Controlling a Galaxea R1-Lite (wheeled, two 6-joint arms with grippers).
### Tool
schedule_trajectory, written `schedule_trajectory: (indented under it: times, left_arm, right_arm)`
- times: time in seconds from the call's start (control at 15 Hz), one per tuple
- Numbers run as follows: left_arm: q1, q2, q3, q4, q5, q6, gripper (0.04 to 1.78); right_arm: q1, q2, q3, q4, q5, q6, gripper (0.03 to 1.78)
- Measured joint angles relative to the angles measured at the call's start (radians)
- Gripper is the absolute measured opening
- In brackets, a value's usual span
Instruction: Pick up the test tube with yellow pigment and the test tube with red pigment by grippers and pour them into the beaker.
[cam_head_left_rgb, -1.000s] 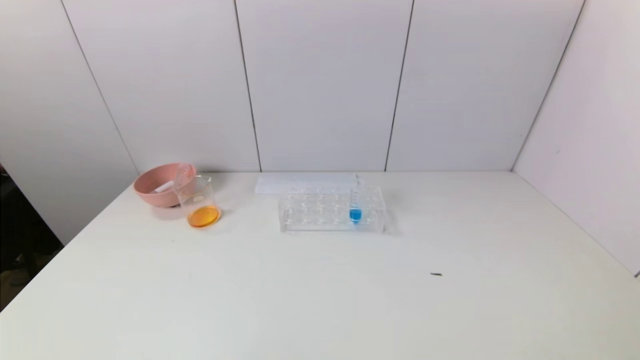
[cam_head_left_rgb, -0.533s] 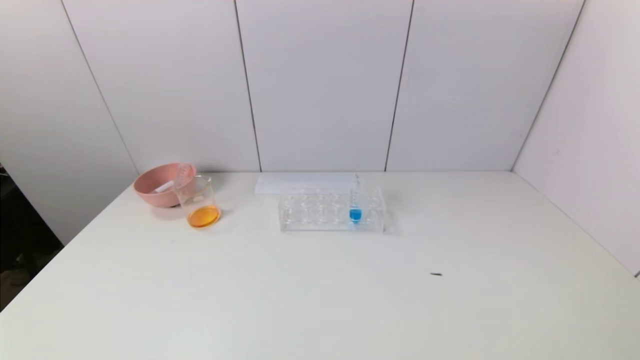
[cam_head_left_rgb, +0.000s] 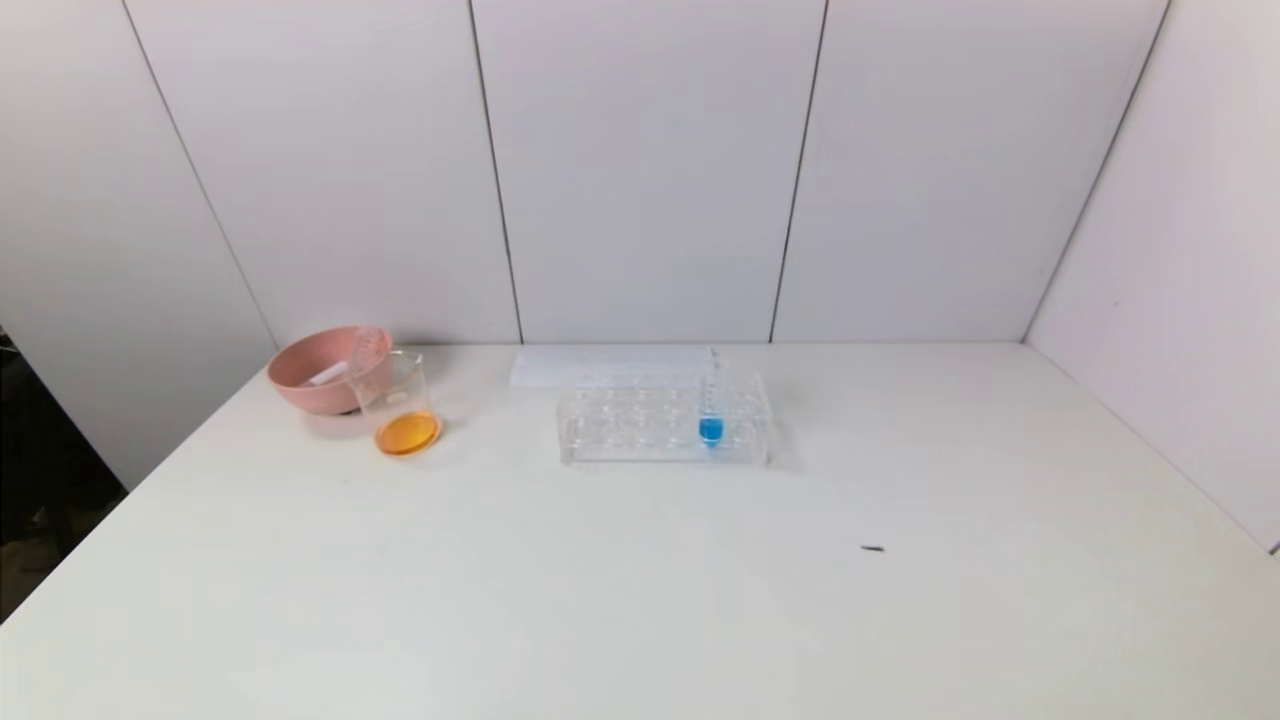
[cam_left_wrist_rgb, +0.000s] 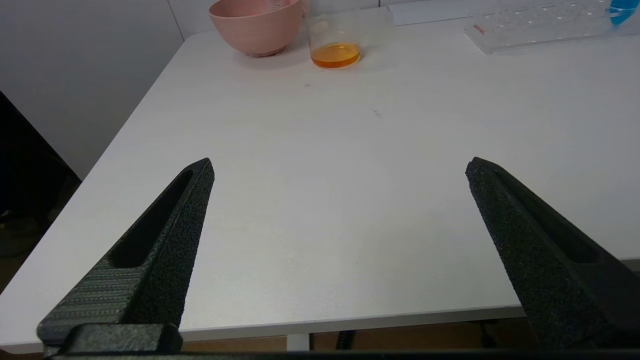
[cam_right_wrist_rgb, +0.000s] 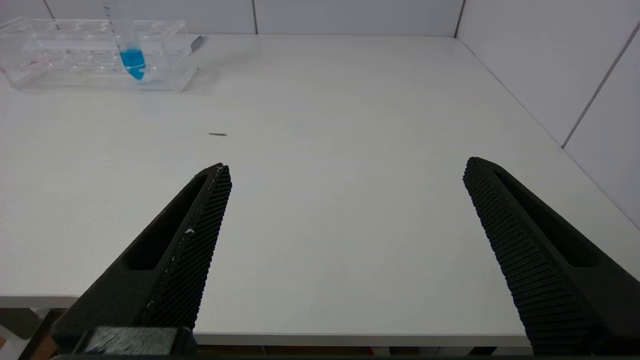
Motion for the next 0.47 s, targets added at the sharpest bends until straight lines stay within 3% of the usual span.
schedule_trajectory:
  times: [0.47]
  left_arm:
    - [0.000, 0.000, 0.000, 0.000, 0.000, 0.004, 1.76]
  right_arm:
    - [0.001, 0.000, 0.000, 0.000, 0.000, 0.000, 1.70]
